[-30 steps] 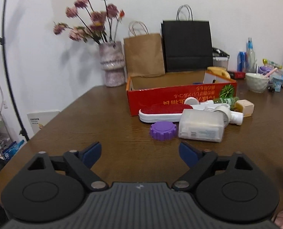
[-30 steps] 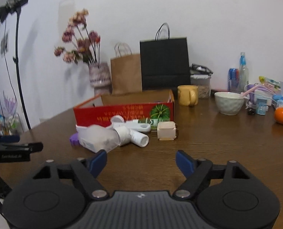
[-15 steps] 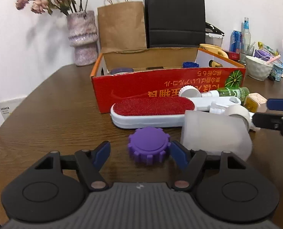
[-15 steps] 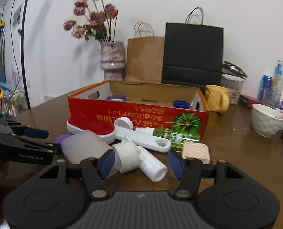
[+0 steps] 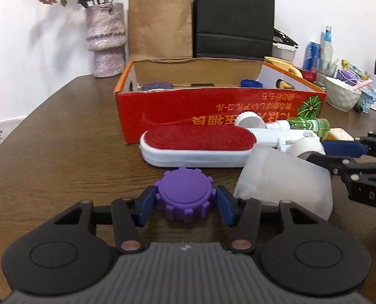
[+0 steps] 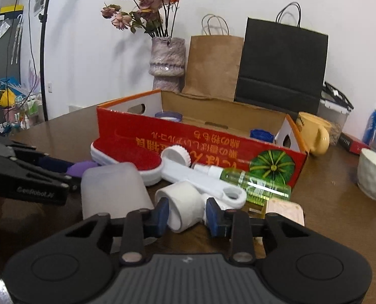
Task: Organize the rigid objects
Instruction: 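Grasp the purple gear-shaped cap with the left tool while the right tool grasps the white tape roll, then carry the purple cap and tape roll into the box and open both tools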
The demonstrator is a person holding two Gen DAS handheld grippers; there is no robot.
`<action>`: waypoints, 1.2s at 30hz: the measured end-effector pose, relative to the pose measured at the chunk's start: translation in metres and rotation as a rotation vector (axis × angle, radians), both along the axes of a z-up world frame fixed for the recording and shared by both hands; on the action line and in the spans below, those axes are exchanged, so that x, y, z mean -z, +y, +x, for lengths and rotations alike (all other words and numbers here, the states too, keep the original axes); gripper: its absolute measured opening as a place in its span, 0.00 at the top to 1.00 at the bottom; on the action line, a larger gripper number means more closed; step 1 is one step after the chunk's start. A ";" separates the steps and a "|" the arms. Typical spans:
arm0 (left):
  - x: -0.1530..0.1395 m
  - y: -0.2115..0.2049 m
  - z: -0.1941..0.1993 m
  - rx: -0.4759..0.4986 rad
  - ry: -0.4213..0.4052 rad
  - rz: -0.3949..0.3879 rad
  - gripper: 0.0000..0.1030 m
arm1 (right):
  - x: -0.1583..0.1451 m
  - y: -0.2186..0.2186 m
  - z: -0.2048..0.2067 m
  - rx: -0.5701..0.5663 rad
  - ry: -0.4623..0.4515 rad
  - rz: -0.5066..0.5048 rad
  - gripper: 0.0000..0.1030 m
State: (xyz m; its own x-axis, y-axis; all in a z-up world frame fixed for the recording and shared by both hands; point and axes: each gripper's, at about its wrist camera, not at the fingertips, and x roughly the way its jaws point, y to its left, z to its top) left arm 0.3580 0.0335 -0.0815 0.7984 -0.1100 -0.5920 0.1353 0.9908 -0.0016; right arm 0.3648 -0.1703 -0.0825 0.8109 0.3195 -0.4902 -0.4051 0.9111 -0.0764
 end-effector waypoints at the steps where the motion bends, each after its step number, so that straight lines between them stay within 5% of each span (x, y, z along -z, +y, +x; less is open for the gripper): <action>1: -0.001 0.002 -0.005 -0.014 -0.006 -0.007 0.48 | 0.000 0.000 0.001 -0.004 0.006 0.004 0.75; 14: -0.031 0.013 -0.110 -0.140 -0.131 -0.026 0.48 | -0.025 -0.028 -0.072 0.127 -0.079 0.076 0.84; 36: -0.083 -0.009 -0.259 -0.090 -0.380 -0.051 0.48 | -0.064 -0.043 -0.249 0.137 -0.247 0.158 0.84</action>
